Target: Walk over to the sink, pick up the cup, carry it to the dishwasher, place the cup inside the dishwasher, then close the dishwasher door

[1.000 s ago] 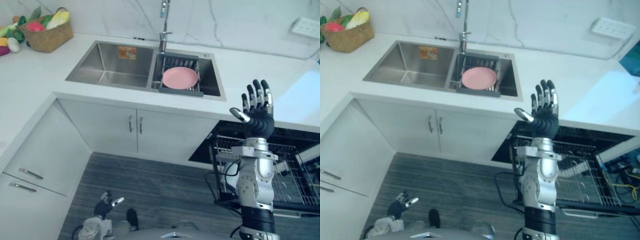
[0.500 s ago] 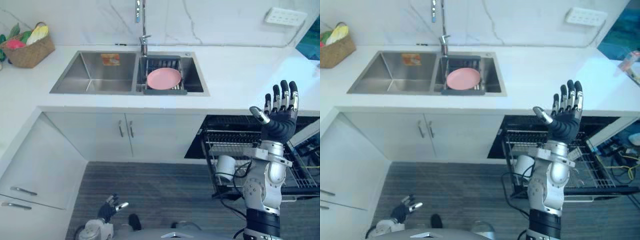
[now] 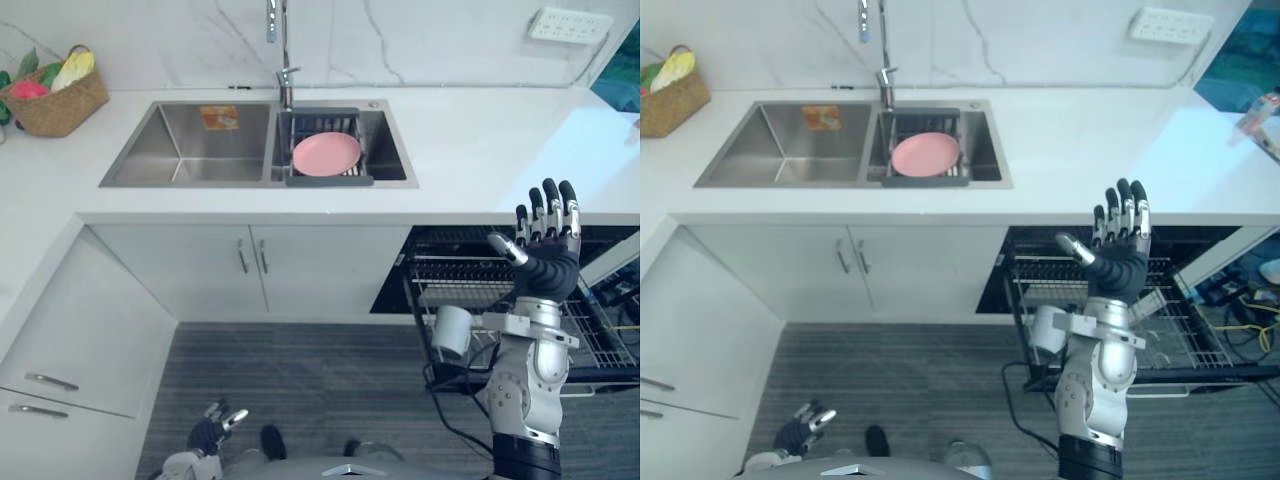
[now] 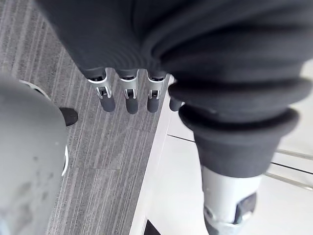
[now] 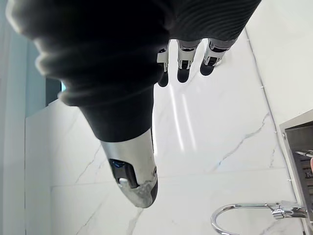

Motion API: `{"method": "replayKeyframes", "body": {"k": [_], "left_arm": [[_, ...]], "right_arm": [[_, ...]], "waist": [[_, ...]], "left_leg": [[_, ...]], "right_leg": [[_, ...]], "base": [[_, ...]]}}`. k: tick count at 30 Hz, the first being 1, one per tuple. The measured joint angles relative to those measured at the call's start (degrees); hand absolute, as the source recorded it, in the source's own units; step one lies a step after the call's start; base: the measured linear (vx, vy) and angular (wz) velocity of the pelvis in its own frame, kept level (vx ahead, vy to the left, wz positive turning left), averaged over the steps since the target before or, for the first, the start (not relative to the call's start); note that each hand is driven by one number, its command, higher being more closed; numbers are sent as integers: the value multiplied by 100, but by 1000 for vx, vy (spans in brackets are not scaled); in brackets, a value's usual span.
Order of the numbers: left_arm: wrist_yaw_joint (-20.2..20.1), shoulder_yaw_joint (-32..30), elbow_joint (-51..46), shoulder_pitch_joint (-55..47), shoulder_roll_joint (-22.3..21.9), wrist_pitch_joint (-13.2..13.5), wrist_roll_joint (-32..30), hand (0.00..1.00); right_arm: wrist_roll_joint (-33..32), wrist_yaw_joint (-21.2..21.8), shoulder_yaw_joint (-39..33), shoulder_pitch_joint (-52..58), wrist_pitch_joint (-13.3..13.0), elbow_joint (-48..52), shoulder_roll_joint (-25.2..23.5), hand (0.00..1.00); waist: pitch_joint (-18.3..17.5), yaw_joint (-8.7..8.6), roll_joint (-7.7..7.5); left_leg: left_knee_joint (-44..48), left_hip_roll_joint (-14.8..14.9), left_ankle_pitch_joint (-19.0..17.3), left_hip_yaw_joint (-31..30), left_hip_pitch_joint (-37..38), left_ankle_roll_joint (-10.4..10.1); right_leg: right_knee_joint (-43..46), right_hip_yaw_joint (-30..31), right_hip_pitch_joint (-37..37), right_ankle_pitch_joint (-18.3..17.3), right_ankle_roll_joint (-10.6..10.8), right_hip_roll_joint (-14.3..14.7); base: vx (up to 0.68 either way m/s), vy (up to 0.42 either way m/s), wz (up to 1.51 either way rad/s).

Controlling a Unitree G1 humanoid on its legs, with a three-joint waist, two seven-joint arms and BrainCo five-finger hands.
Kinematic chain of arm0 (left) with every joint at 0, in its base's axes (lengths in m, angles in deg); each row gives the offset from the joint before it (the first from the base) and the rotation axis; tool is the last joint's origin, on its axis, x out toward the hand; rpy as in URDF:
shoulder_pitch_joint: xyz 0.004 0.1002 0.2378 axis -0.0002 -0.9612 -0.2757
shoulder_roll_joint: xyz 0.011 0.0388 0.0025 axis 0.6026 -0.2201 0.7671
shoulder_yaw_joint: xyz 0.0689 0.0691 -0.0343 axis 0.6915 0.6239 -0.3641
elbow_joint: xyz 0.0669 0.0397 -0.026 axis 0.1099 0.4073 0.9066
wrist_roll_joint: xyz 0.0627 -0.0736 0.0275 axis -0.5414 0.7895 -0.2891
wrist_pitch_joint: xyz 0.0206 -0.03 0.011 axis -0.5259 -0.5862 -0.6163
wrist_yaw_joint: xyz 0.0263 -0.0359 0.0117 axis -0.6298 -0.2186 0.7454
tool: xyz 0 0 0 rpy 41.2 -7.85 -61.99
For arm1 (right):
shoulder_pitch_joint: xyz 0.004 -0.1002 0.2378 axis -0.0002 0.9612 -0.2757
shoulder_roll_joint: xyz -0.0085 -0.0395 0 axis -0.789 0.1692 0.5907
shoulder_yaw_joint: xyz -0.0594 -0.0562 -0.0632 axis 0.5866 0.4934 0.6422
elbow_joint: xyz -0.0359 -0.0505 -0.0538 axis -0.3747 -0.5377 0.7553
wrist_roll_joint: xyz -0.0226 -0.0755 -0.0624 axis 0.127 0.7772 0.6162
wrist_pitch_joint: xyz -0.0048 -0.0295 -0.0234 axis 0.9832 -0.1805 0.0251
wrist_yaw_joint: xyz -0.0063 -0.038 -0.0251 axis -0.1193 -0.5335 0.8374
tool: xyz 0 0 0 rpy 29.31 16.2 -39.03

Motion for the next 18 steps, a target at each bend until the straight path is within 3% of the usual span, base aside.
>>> {"method": "replayKeyframes", "body": {"k": [6,8,9,11,12,13,14,15,16,18], "left_arm": [[78,-439,181,0,4,-191,222,0],[135,-664,341,-16,5,-156,146,0],[135,-819,392,-64,-52,-146,154,0],[88,-955,397,-317,-165,-193,352,0],[40,-1039,394,-407,-225,-224,486,0],[14,-1195,393,-496,-294,-282,614,0],[7,-1236,394,-511,-312,-316,604,0],[6,-1269,414,-578,-331,-365,548,0],[5,-1276,425,-608,-333,-366,541,0],[13,-1319,502,-715,-386,-363,480,0]], "right_arm": [[-86,-46,-244,2,-1,0,-86,0],[-139,-36,-238,2,27,72,-96,0],[-134,-33,-204,0,33,223,-98,0],[-129,-12,-99,18,31,405,-104,0],[-128,-4,-75,8,20,422,-116,0],[-127,-8,-85,11,10,420,-125,0],[-128,-12,-84,-17,-2,419,-115,0],[-131,-37,-127,-121,-5,368,-127,0],[-130,-50,-124,-148,-1,338,-135,0],[-128,-50,-117,-204,8,325,-118,0]], "waist": [[13,-4,-29],[33,65,-8],[124,112,32],[204,151,119],[220,190,122],[263,279,6],[266,301,26],[295,302,76],[297,304,74],[309,372,102]], "left_leg": [[277,9,-159,-77,-102,-16],[1834,317,-799,-24,-713,-100],[3077,599,-1003,-26,-1200,-163],[4331,969,-976,-100,-1654,-231],[4494,1014,-937,-107,-1661,-300],[4574,988,-963,-134,-1651,-558],[4511,972,-1063,-170,-1639,-639],[3934,914,-1299,-277,-1589,-580],[3597,873,-1311,-318,-1572,-573],[2272,785,-1104,-796,-1415,-645]], "right_leg": [[88,-77,1,-116,7,-2],[167,-55,16,-215,-36,5],[234,-49,65,-278,-36,69],[251,37,240,-354,-63,183],[239,93,314,-364,-68,191],[159,228,444,-362,-84,154],[134,249,464,-361,-86,147],[107,307,479,-368,-72,112],[102,351,473,-378,-58,72],[-38,728,490,-446,53,-34]], "base": [[57,-16,7],[46,-26,-10],[-8,-12,-12],[-29,-4,-20],[34,39,-32],[73,44,-24],[91,70,-16],[66,80,-9],[70,140,-22],[84,213,-49]]}}
